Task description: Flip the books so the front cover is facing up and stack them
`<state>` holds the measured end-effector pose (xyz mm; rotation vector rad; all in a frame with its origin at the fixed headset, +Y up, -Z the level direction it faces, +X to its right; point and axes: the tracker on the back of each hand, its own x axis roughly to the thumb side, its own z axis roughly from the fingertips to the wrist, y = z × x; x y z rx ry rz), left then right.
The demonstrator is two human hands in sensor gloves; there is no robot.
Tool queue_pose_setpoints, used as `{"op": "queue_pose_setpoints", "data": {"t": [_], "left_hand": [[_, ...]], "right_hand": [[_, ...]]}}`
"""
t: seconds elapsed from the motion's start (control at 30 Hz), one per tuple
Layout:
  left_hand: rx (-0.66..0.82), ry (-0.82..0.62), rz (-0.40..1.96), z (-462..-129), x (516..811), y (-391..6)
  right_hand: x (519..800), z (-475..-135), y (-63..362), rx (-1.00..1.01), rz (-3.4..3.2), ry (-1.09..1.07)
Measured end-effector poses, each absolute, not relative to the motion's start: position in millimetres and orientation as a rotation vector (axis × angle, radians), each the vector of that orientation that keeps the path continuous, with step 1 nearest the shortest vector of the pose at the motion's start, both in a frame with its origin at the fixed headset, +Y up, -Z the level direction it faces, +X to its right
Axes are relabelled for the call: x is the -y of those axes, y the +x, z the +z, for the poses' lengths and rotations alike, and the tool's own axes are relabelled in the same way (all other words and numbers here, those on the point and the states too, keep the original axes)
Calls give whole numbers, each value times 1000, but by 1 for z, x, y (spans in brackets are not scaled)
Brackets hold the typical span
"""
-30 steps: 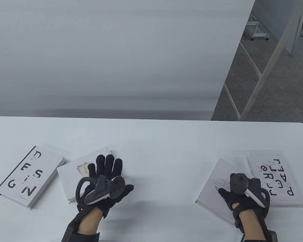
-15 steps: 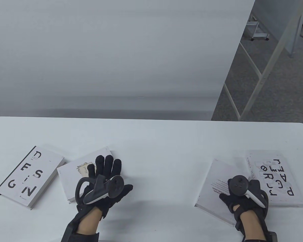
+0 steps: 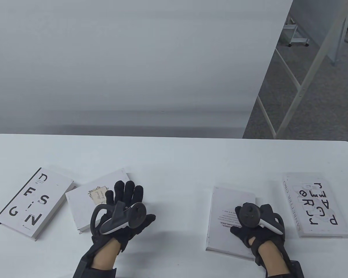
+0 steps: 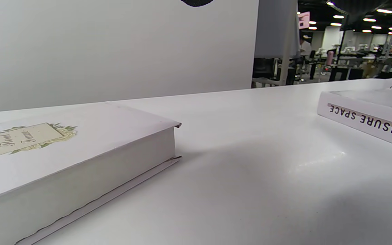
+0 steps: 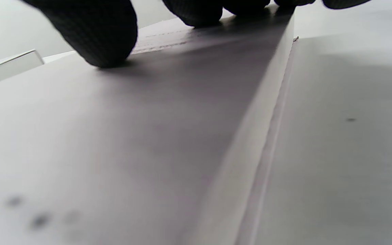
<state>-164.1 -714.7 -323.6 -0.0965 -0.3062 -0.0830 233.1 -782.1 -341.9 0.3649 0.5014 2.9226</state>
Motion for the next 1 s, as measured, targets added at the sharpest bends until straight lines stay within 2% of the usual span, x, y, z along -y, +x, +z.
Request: {"op": "queue_pose_setpoints", "data": {"t": [0.7,1.0], "left_hand": [[363,-213,-37,-324,745,-143],[373,-217,-19,-324,757,-134]], "right_hand": [[784,-335,105,-507,2936,768],[787,-331,97,-465,2939,843]]}}
